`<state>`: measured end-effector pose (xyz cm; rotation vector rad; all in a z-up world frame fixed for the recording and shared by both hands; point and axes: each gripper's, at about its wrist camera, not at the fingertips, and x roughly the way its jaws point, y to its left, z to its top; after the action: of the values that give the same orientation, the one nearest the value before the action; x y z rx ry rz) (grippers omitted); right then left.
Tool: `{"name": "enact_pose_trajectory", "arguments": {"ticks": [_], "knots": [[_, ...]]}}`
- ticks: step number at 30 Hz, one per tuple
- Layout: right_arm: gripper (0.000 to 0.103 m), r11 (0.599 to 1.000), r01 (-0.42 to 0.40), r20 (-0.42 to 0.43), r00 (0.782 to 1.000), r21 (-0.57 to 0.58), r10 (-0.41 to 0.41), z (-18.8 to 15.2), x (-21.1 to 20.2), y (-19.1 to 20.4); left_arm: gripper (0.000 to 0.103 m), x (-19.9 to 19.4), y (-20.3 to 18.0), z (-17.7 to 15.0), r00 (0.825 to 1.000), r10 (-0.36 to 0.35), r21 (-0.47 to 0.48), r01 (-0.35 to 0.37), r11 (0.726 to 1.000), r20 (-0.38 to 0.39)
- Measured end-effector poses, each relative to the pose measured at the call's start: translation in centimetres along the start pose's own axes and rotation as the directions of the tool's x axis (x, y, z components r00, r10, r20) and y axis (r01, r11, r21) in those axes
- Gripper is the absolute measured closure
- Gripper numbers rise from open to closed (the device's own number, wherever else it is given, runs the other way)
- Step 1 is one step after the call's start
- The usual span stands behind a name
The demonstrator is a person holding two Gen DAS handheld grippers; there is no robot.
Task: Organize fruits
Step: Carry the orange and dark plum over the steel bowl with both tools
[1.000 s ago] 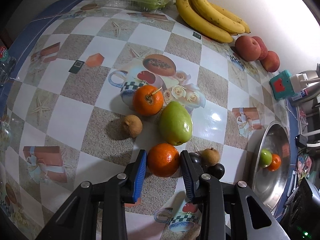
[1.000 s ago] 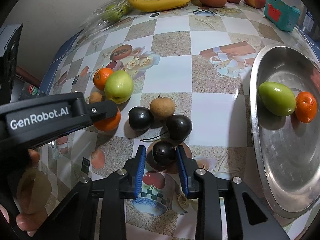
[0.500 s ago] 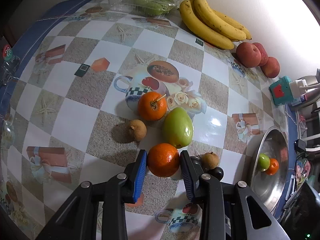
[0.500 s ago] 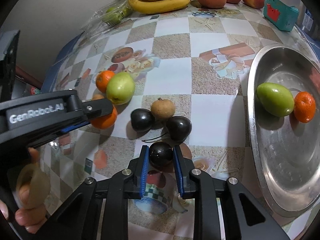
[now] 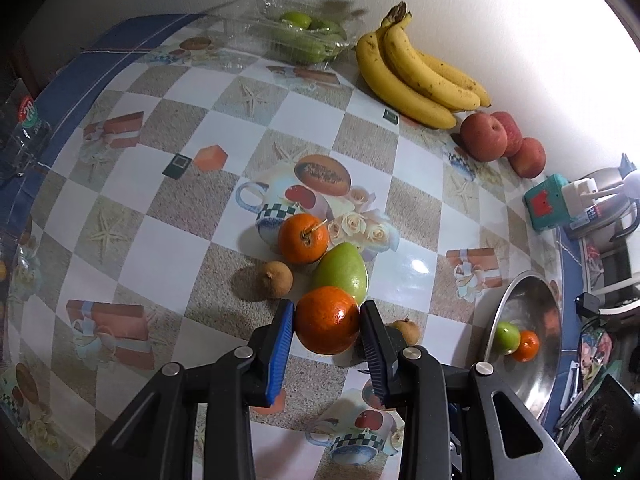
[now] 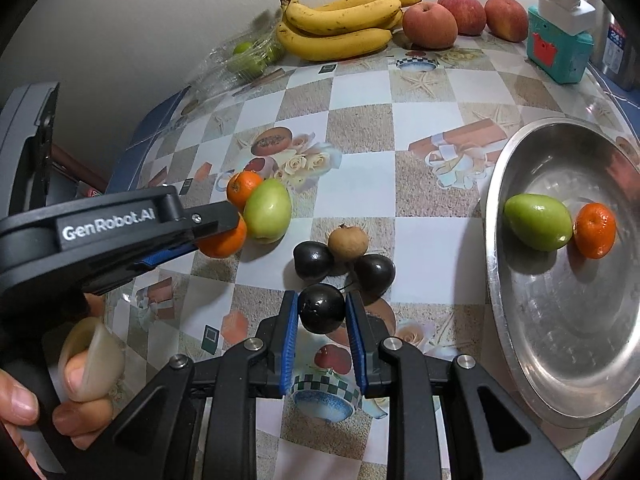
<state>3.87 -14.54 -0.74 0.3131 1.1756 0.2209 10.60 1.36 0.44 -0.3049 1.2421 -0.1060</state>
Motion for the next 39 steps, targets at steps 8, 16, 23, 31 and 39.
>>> {"name": "enact_pose_trajectory", "arguments": {"ticks": [8, 16, 23, 31, 39], "knots": [[0.078, 0.999, 0.006, 0.025, 1.000, 0.036, -0.007, 0.3, -0.9, -1.2, 0.067, -0.7, -0.3, 0.0, 1.000, -0.015, 0.004, 0.015, 1.000, 0.020], [0.078, 0.991, 0.040, 0.083, 0.995, 0.128, -0.050, 0.8, -3.3, -4.5, 0.067, -1.4, -2.0, -0.5, 0.999, -0.037, 0.048, 0.035, 0.998, 0.034], [0.078, 0.956, 0.106, 0.121, 0.982, 0.272, -0.143, 0.8, -5.7, -9.4, 0.067, -1.6, -6.6, -2.2, 0.997, -0.074, 0.173, 0.069, 0.983, 0.021], [0.078, 0.892, 0.172, 0.140, 0.958, 0.417, -0.250, 0.4, -8.0, -14.5, 0.067, -0.5, -12.7, -5.4, 0.990, -0.135, 0.321, 0.144, 0.936, -0.050], [0.078, 0.841, 0.170, 0.158, 0.945, 0.514, -0.287, -0.4, -10.0, -18.2, 0.067, 0.4, -16.6, -7.9, 0.984, -0.169, 0.409, 0.179, 0.895, -0.060]]}}
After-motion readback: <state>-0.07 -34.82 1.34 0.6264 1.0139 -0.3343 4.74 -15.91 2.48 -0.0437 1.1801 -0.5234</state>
